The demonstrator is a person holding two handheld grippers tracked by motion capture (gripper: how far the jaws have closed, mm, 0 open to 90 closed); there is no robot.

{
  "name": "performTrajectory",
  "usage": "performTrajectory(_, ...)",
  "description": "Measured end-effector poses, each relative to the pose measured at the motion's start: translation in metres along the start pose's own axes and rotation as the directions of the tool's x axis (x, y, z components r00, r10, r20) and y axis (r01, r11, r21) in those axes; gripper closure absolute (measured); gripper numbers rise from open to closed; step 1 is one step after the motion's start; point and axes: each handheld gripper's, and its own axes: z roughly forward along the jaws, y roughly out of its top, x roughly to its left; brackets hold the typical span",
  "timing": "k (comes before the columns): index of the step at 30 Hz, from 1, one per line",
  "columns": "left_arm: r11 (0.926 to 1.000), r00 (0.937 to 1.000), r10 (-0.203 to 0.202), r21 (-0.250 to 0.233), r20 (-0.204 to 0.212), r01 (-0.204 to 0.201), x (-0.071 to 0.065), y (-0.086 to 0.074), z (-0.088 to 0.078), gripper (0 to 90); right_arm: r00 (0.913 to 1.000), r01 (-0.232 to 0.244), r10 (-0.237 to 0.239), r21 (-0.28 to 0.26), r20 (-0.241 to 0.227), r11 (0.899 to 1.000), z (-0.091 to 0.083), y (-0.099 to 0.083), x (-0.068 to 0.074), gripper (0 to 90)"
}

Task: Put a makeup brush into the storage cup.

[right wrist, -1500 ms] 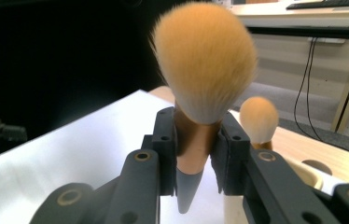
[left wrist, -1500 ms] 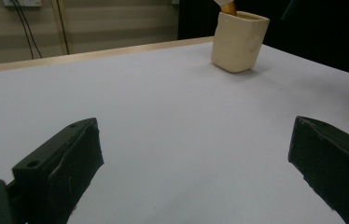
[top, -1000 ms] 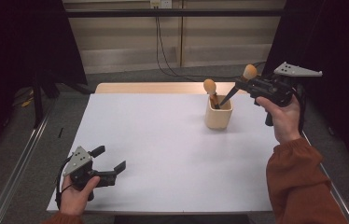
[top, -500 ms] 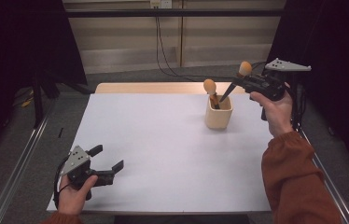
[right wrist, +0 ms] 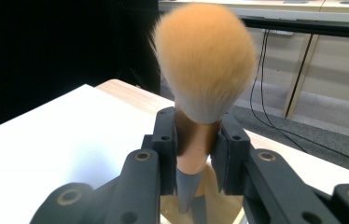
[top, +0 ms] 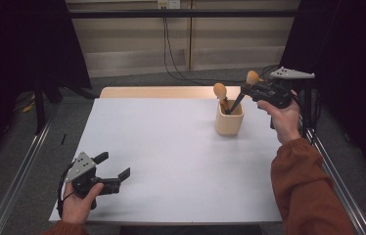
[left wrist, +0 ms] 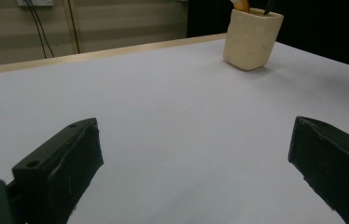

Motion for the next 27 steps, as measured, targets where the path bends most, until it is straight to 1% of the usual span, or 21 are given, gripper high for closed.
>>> performTrajectory(2, 1.0000, 1.0000, -0.001, 0.002, -0.002, 0.001, 0.000, 0.000, 0.001, 2.6, 1.0000, 0.000, 0.000, 0.009, 0.003, 1.000, 0.002, -0.003, -0.001, 73.4)
performTrajectory(4, 1.0000, 1.0000, -0.005, 0.004, -0.002, 0.005, 0.001, 0.000, 0.001, 2.6, 1.0000, 0.001, -0.001, 0.006, -0.008, 1.000, 0.004, -0.006, -0.003, 73.4)
performTrajectory(5, 1.0000, 1.0000, -0.007, 0.002, -0.001, 0.007, 0.001, 0.000, 0.001, 2.6, 1.0000, -0.001, 0.001, 0.015, 0.000, 1.000, 0.006, -0.008, -0.003, 73.4)
performTrajectory(7, 1.0000, 1.0000, -0.004, 0.000, -0.001, 0.004, 0.000, 0.000, 0.000, 2.6, 1.0000, 0.001, -0.001, 0.027, 0.003, 1.000, 0.008, -0.011, -0.004, 73.4)
performTrajectory(12, 1.0000, 1.0000, -0.001, -0.002, 0.001, 0.001, 0.000, 0.000, 0.000, 2.6, 0.9998, -0.021, 0.021, 0.033, 0.005, 0.999, 0.013, -0.020, -0.006, 73.4)
performTrajectory(17, 1.0000, 1.0000, 0.003, -0.001, 0.005, -0.003, 0.000, 0.000, 0.001, 2.6, 0.9997, -0.022, 0.022, 0.041, 0.006, 0.999, 0.015, -0.028, -0.005, 73.4)
performTrajectory(20, 1.0000, 1.0000, 0.007, 0.003, 0.004, -0.007, 0.000, 0.000, 0.001, 2.6, 0.9996, -0.027, 0.026, 0.062, 0.014, 0.998, 0.018, -0.035, -0.006, 73.3)
performTrajectory(21, 1.0000, 1.0000, 0.003, 0.001, 0.003, -0.003, 0.000, 0.000, 0.001, 2.6, 0.9995, -0.031, 0.030, 0.070, 0.015, 0.997, 0.020, -0.038, -0.007, 73.3)
performTrajectory(23, 1.0000, 1.0000, 0.002, -0.002, 0.003, -0.002, 0.000, 0.000, 0.000, 2.6, 0.9990, -0.042, 0.041, 0.069, 0.017, 0.997, 0.022, -0.042, -0.008, 73.3)
performTrajectory(27, 1.0000, 1.0000, 0.004, -0.005, 0.000, -0.004, -0.001, 0.000, -0.002, 2.6, 0.9992, -0.037, 0.036, 0.072, 0.018, 0.997, 0.024, -0.045, -0.005, 73.3)
